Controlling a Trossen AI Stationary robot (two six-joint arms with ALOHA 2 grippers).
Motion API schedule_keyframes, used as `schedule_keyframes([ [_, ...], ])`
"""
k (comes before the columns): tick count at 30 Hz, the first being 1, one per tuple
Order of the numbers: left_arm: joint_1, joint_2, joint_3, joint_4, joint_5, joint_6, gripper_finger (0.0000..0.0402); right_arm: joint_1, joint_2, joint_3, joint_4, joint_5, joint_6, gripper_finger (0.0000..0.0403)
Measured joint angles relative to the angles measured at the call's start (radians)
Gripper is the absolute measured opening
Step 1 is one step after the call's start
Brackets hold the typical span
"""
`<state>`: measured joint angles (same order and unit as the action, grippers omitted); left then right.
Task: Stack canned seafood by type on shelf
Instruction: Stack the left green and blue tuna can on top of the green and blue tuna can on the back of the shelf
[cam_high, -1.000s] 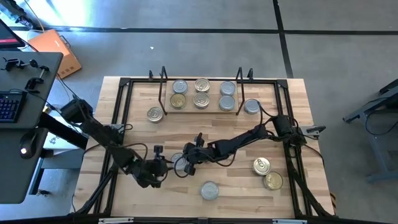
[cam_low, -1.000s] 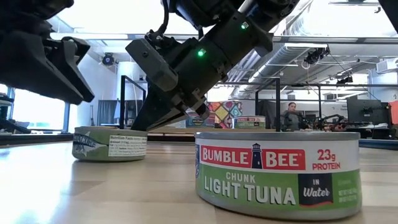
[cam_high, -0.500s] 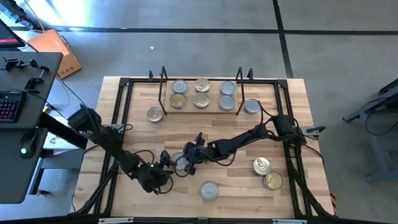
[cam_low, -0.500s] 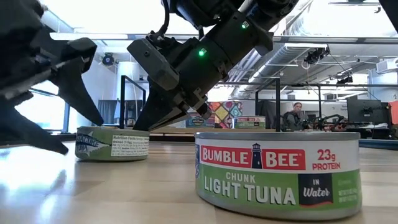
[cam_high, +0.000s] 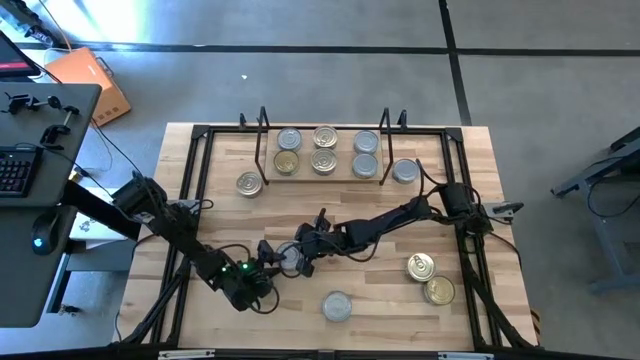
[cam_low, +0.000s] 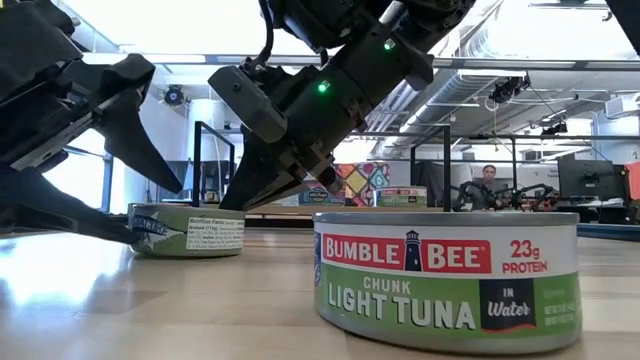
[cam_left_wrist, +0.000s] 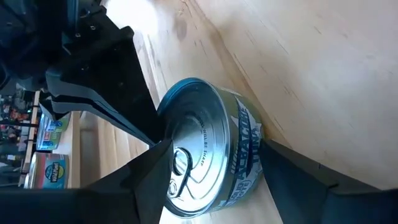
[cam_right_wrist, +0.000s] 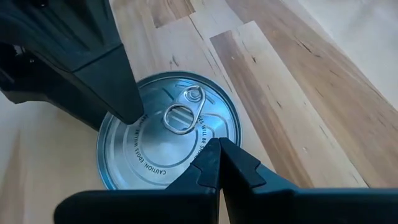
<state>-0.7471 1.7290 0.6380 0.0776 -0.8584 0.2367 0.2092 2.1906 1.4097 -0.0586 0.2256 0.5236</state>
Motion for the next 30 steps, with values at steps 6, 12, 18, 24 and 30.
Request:
schedule_keyframes([
  [6,0.000,0.001,0.000,-0.002,-0.005,0.033,0.0232,-0.003,0.000,0.000,0.000,-0.015,0.000,0.0000],
  [12,-0.010,0.003,0.011,-0.011,-0.017,0.049,0.0232,-0.015,0.000,0.000,-0.001,-0.038,0.018,0.0000],
  [18,-0.001,0.003,0.027,-0.076,0.019,-0.008,0.0232,-0.023,0.000,0.000,0.000,-0.048,0.019,0.0000],
  [24,0.005,0.002,0.033,-0.111,0.041,-0.016,0.0234,-0.029,0.000,0.000,0.000,-0.062,0.022,0.0000],
  [30,-0.006,0.007,0.085,-0.203,0.046,-0.019,0.0260,-0.030,0.000,0.000,0.000,-0.062,0.023,0.0000],
])
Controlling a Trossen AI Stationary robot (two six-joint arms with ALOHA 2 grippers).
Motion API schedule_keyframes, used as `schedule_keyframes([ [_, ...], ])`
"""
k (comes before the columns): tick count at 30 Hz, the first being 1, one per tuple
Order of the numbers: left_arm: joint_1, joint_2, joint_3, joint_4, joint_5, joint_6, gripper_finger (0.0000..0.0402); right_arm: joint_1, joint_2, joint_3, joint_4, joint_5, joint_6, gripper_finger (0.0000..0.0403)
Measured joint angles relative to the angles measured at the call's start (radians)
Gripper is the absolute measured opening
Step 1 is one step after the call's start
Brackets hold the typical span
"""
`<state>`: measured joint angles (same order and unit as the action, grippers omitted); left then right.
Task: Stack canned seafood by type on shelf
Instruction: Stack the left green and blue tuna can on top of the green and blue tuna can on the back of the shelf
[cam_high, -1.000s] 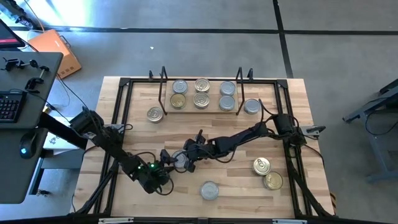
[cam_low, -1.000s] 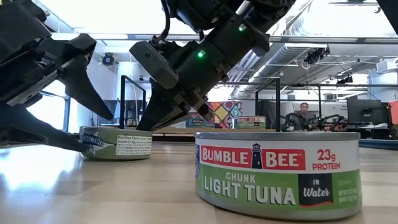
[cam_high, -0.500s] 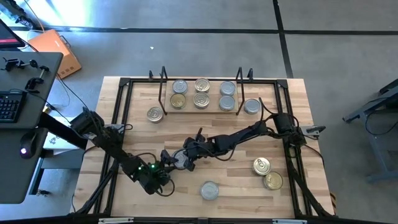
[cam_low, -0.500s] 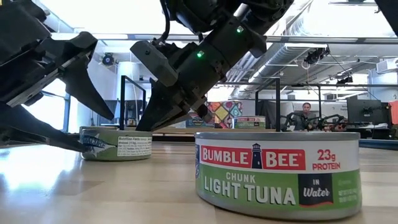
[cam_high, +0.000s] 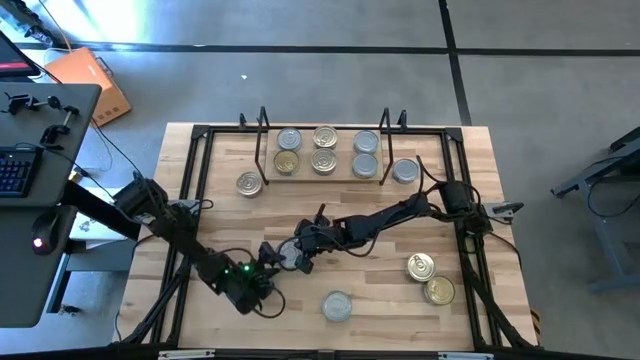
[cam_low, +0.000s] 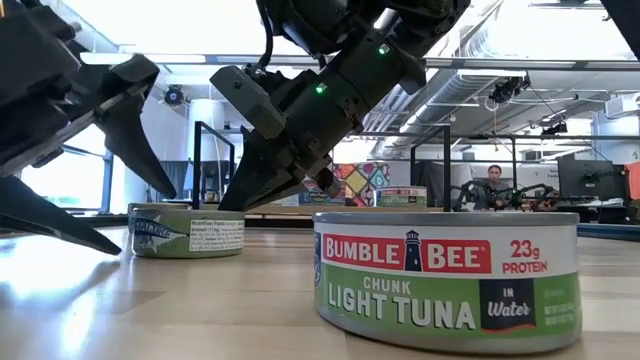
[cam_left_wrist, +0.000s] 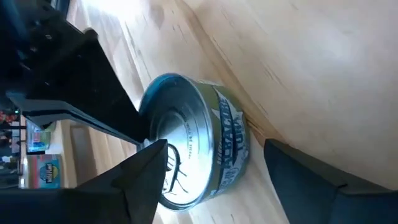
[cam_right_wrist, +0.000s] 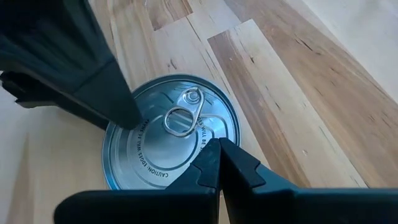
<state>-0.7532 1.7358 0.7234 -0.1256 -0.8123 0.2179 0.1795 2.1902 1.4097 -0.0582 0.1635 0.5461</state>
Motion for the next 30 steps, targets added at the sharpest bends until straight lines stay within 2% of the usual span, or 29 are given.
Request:
schedule_keyframes([
  [7,0.015,-0.002,0.007,-0.044,-0.006,-0.060,0.0294,0.000,0.000,0.000,0.000,0.000,0.007,0.0000],
  [30,0.033,-0.004,-0.023,0.017,-0.023,-0.083,0.0296,-0.003,0.000,0.001,-0.036,0.019,0.064,0.0000],
])
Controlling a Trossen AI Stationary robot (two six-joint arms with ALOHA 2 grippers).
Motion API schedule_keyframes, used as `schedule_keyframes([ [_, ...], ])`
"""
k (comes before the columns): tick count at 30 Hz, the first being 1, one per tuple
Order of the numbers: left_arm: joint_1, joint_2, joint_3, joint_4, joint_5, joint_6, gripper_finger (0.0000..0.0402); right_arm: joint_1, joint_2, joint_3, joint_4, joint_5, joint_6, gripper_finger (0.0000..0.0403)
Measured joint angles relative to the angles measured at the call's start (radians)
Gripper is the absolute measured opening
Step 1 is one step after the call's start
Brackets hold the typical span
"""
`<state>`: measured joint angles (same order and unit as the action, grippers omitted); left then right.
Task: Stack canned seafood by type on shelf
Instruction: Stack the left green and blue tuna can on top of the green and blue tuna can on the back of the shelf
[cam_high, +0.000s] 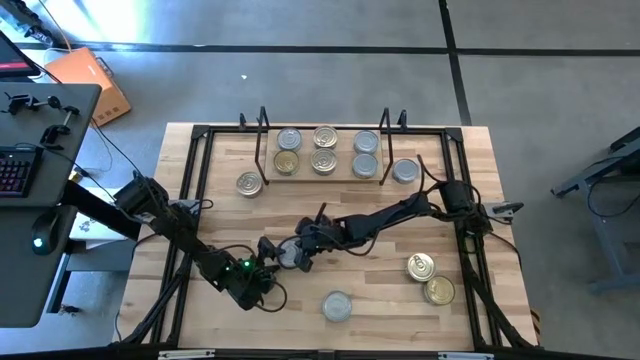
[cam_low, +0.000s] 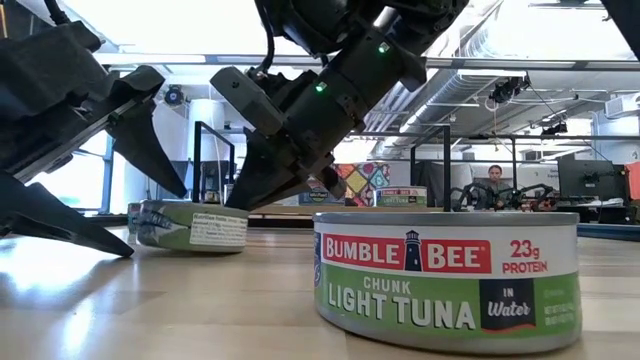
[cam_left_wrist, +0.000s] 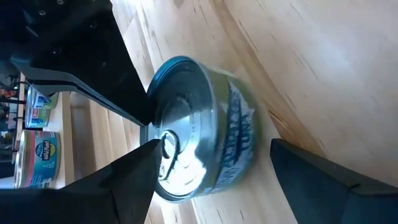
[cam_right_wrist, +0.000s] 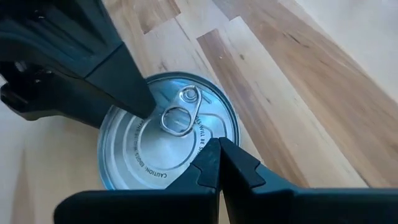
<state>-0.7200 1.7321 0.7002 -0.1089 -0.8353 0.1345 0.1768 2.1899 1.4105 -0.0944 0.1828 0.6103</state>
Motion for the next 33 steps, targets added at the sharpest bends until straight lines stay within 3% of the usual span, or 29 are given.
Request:
schedule_keyframes([
  [21,0.002,0.000,0.000,0.002,-0.050,0.008,0.0296,-0.007,0.013,0.002,-0.009,0.018,0.015,0.0000],
  [33,0.000,0.000,0.000,0.002,-0.050,0.001,0.0296,-0.006,-0.008,-0.004,0.094,0.042,-0.034,0.0000],
])
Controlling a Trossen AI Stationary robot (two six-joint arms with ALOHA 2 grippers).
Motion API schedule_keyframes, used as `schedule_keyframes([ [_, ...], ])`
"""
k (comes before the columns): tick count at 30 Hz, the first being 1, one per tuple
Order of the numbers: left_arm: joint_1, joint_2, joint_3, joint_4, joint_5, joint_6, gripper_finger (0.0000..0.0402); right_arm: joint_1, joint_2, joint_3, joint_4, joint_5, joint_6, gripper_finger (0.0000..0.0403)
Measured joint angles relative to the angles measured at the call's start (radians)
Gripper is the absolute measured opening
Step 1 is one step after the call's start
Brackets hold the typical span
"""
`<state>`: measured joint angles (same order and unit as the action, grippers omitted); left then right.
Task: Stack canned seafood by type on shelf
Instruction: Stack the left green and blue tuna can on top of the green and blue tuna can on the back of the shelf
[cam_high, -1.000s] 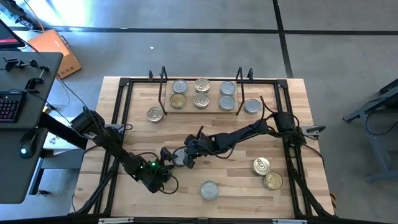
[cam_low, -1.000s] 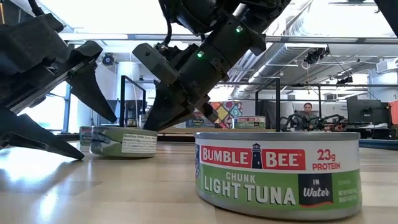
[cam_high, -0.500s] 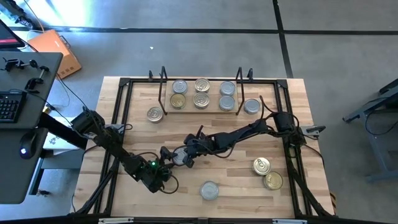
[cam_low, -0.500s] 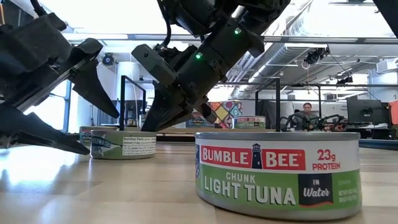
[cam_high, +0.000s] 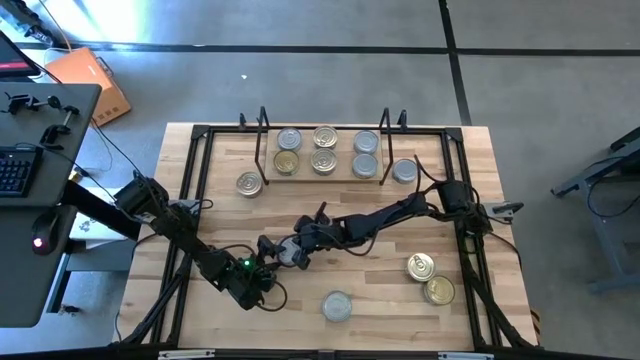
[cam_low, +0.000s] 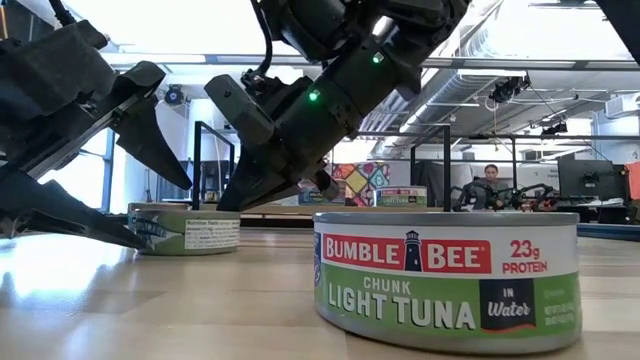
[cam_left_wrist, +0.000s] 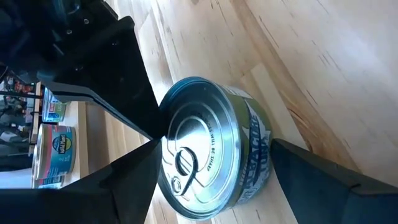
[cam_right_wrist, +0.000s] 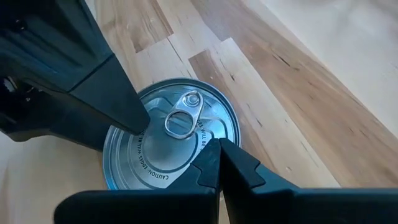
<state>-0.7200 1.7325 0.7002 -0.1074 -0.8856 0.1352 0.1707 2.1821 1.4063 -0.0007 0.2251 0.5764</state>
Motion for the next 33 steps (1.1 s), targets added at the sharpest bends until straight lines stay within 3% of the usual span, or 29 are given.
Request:
schedule_keyframes([
  [23,0.000,0.000,0.001,-0.001,-0.013,-0.002,0.0296,0.006,-0.001,0.005,-0.141,0.063,0.078,0.0000],
  [33,-0.003,-0.001,0.001,0.000,-0.015,-0.003,0.0296,0.006,0.002,0.000,0.023,0.046,-0.003,0.0000],
])
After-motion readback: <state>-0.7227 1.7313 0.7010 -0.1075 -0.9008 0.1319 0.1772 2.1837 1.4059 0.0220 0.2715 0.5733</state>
